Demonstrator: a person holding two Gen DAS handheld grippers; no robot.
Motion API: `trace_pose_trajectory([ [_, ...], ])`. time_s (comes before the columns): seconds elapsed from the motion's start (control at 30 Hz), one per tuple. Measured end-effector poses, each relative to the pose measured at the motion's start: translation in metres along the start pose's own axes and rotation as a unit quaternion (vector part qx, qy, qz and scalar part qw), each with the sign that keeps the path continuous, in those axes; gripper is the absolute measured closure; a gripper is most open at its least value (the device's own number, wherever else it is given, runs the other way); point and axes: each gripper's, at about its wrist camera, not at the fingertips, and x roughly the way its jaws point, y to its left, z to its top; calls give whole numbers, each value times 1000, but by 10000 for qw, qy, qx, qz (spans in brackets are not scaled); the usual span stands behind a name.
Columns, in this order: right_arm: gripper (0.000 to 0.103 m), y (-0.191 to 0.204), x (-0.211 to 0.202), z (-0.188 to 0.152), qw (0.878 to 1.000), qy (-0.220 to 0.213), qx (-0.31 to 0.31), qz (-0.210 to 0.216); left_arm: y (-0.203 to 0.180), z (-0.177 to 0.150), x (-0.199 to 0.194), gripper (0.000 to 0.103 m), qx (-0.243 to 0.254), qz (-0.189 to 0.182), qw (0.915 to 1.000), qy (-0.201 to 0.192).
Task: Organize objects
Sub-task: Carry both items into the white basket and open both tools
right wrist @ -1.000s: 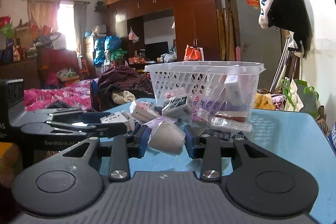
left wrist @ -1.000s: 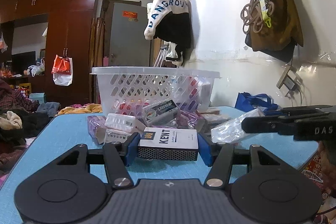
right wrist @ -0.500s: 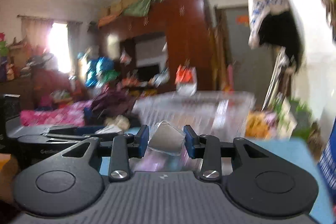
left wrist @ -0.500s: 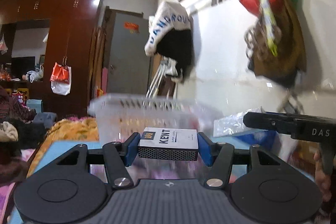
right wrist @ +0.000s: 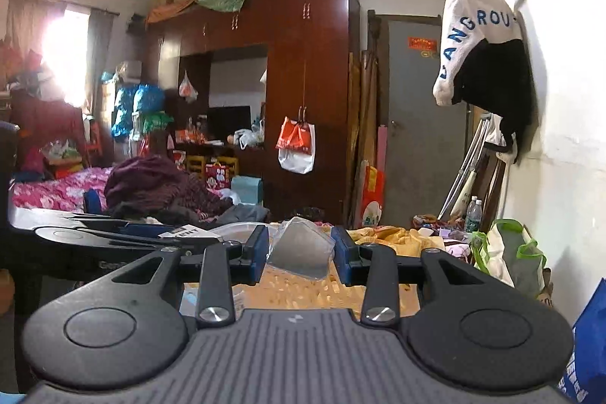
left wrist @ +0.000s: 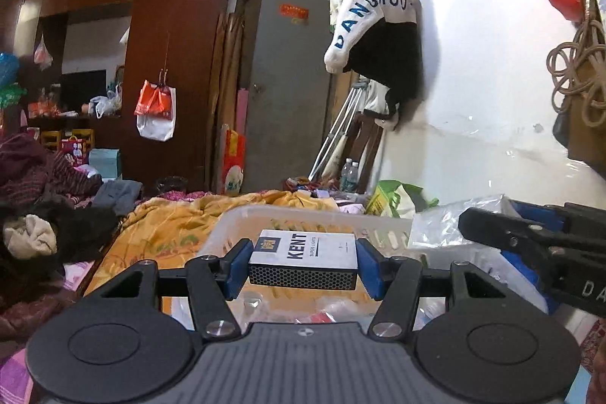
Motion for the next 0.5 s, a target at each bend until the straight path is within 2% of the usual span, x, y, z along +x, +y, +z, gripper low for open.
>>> trace_pose_trajectory([
  [0.03, 57, 1, 0, -2, 10000, 46, -43, -27, 0, 0, 1, 28, 101, 12, 9999, -47],
  [0.07, 43, 1, -2, -3, 9999, 49, -71, -147, 0, -1, 2, 21, 176, 18, 9998, -42],
  [0.1, 34, 3, -13, -7, 9997, -37, -94, -234, 3, -2, 0, 21, 175, -40, 9998, -86],
  [0.17, 28, -1, -32, -12, 9997, -198, -44, -140, 10, -4, -9, 21, 19, -174, 9997, -154],
  [0.2, 18, -4, -44, -16, 9997, -242, 55, -44, 13, -6, -15, 21, -67, -211, 9996, -157],
  [0.3, 0, -7, -81, -35, 9989, -441, 185, -34, 17, -23, -48, 20, -180, -342, 9989, -259],
  [0.4, 0, -8, -118, -66, 9985, -445, 304, -35, 13, -57, -91, 15, -10, -337, 9980, -527],
  [0.5, 0, -5, -133, -91, 9978, 123, 604, -262, 7, -96, -125, 11, 98, -192, 9979, -613],
])
